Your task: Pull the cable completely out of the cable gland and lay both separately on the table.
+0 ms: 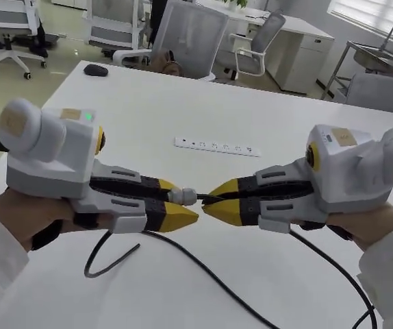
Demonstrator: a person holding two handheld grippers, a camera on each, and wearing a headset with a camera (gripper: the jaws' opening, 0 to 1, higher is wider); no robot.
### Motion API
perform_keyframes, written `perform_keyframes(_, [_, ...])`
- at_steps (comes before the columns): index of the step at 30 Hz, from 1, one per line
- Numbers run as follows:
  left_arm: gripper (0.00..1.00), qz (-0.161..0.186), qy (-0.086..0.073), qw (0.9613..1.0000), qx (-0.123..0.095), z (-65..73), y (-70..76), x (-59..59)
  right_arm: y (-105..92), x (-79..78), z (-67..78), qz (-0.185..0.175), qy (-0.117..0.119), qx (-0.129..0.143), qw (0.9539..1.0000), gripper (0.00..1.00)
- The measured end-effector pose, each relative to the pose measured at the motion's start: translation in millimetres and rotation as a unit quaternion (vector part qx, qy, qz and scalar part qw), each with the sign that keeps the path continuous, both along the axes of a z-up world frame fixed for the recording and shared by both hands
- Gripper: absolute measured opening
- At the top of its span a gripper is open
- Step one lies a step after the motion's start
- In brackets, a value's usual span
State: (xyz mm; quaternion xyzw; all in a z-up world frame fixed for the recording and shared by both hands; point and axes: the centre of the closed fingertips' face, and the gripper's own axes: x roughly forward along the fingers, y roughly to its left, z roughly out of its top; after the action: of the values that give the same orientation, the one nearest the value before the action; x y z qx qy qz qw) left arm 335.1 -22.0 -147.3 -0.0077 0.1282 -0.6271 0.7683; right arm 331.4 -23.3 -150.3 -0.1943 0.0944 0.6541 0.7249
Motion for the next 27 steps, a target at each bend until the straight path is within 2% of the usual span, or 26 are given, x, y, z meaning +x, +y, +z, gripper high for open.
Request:
perform_keyframes(7, [0.18,0.002,0.002,1.0,0.005,-2.3,3.6,3.7,-12.6,7.1,-7.4,-0.017,0.012,0.005,0.9998,0.03])
perform_keyframes(10, [0.18,0.004,0.001,1.0,0.009,-3.6,6.8,6.5,-20.8,11.6,-14.8,-0.032,0.03,0.013,0.9989,0.03])
perform_keyframes(19, [0.18,0.013,0.004,0.9999,0.004,-3.4,15.4,13.4,-45.9,22.2,-39.2,-0.073,0.062,0.009,0.9953,0.03])
perform_keyframes(27, [0.18,0.018,0.006,0.9998,0.003,-4.0,18.5,17.0,-53.2,21.4,-52.7,-0.091,0.078,0.0,0.9928,0.03])
